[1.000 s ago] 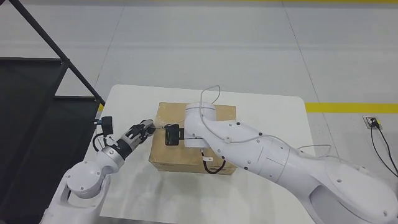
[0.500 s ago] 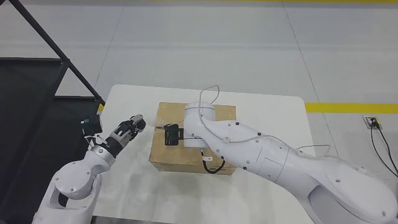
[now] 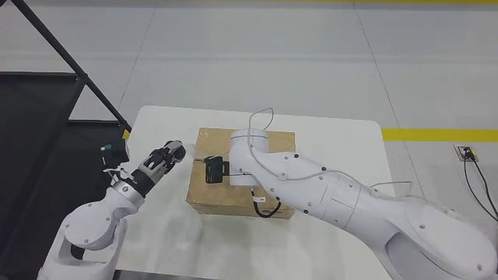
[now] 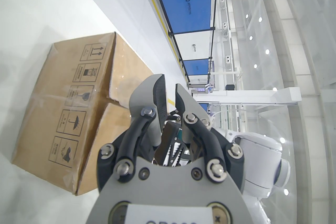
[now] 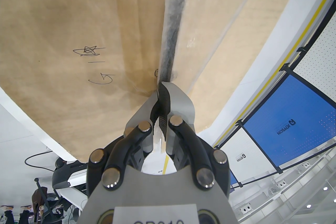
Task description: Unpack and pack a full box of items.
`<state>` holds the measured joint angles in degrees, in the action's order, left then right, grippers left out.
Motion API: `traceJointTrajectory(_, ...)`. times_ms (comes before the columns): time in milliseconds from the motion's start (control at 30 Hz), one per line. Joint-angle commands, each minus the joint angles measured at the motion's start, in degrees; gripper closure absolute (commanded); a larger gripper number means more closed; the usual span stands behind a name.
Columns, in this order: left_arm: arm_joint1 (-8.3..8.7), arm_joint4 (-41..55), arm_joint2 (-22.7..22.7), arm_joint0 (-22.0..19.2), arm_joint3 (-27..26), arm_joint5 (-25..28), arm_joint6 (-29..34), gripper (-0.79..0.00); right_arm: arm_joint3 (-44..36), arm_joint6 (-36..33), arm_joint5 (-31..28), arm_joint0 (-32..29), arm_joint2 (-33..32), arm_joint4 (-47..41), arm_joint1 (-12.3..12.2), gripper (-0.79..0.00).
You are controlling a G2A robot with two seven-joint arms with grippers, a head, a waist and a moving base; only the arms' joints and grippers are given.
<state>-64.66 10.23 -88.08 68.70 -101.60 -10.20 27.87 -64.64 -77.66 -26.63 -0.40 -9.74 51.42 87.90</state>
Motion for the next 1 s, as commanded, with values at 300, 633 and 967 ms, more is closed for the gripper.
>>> traceJointTrajectory(300,-0.09,-0.77,2.46,-2.6,2.52,-0.39,0.93,-0.092,-2.26,0.63,-0.63,0.52,0.0,2.5,-0.59,0.0)
traceJointTrajectory(633,-0.01,-0.96,2.68,-4.1,3.39,-0.54,1.26,-0.083,-3.01,4.19,-4.21,0.28,0.0,6.27,-1.22,0.0)
traceJointTrajectory(967,-0.02,-0.62,2.7,-5.15,3.82,-0.33,0.36,-0.083,-2.82,5.86,-5.89,0.37,0.0,8.08,-1.56,0.0)
